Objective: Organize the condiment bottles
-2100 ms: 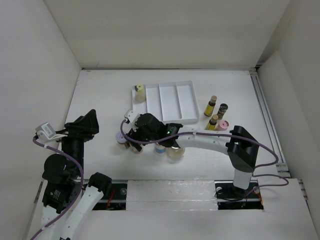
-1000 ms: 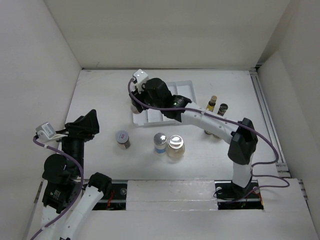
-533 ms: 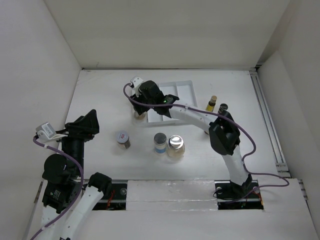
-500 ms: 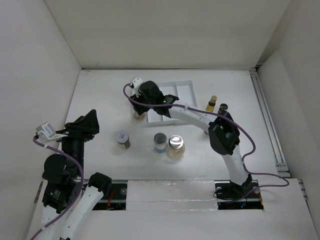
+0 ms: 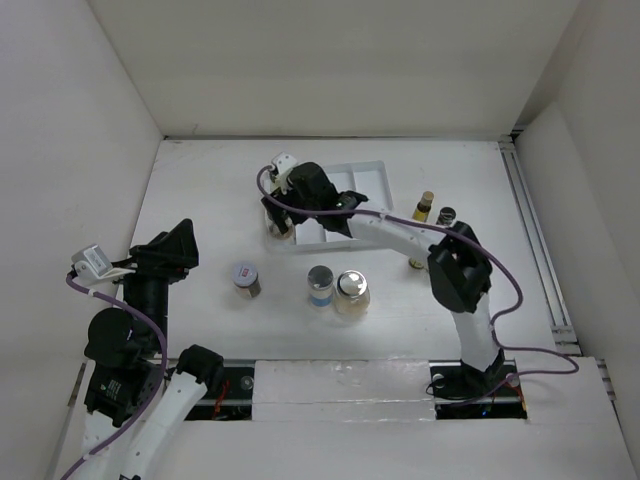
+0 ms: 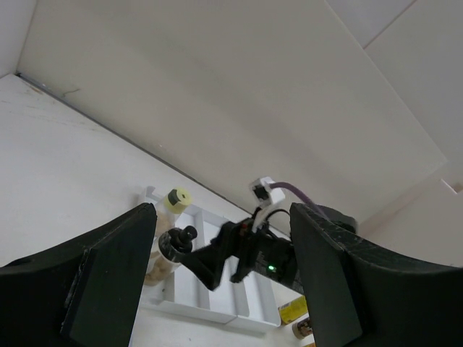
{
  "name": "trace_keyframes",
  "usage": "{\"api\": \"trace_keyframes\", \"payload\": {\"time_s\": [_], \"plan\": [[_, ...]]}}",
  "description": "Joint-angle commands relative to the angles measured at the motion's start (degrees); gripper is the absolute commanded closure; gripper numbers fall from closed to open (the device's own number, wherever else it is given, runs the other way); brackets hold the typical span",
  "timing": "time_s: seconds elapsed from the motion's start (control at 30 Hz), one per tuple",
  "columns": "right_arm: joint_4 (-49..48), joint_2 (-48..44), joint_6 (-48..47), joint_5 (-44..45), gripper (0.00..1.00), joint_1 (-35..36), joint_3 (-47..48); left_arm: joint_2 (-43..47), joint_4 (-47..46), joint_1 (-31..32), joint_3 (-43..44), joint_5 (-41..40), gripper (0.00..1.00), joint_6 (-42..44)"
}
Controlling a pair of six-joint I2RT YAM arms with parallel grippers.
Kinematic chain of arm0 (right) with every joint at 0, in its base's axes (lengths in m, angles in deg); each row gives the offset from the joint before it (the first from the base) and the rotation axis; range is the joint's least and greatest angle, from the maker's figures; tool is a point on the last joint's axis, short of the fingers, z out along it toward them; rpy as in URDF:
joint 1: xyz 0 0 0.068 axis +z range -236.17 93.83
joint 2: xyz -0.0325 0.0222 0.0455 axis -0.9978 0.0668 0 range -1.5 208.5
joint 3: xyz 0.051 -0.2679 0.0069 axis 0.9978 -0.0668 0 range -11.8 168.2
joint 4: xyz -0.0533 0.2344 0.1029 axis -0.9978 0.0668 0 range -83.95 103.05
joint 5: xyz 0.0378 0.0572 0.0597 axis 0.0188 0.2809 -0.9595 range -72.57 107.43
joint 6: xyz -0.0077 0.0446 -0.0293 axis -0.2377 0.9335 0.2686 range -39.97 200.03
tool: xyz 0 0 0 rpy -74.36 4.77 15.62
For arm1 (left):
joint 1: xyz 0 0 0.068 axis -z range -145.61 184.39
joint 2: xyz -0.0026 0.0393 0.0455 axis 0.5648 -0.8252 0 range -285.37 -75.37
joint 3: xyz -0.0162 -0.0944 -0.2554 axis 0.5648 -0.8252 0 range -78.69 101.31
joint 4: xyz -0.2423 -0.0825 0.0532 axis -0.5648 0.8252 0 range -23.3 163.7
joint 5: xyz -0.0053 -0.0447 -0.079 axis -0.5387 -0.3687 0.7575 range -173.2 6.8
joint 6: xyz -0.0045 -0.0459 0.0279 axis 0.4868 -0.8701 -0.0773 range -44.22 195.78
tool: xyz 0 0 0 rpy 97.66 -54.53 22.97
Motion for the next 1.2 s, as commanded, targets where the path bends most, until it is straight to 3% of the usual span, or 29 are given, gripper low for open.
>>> {"api": "trace_keyframes", "payload": {"time_s": [0.0, 0.2, 0.33, 0.53, 0.73, 0.93, 1.0, 1.17], "plan": [[-3.9, -13.3, 0.8, 1.6, 0.06, 0.3, -5.6, -0.4, -2.6, -0.2, -0.3, 0.8, 0.29, 0.7], [-5.4, -31.6, 5.3, 7.5, 0.0, 3.8, -28.2, 0.1, -3.2, -0.2, -0.3, 0.8, 0.29, 0.7], [-2.0, -38.0, 10.4, 10.4, 0.0, 8.1, -35.5, 0.1, -3.2, -0.2, -0.3, 1.5, 0.29, 0.7], [1.9, -40.9, 13.3, 10.4, 0.0, 15.3, -39.7, 0.1, -3.2, -0.2, -0.3, 1.5, 0.29, 0.7], [1.4, -38.5, 13.9, 13.2, 0.02, 16.4, -40.8, 0.1, -3.2, -0.2, -0.3, 2.0, 0.29, 0.7], [-0.5, -33.3, 11.2, 18.5, 0.28, 16.4, -36.9, -0.4, -3.2, -0.2, -0.3, 2.0, 0.29, 0.7], [0.0, -32.6, 10.7, 19.1, 0.47, 16.4, -34.3, -0.4, -3.2, -0.2, -0.3, 2.0, 0.29, 0.7], [1.2, -33.9, 8.4, 19.5, 0.55, 16.4, -30.9, -0.4, -3.2, -0.2, -0.3, 2.0, 0.29, 0.7]]}}
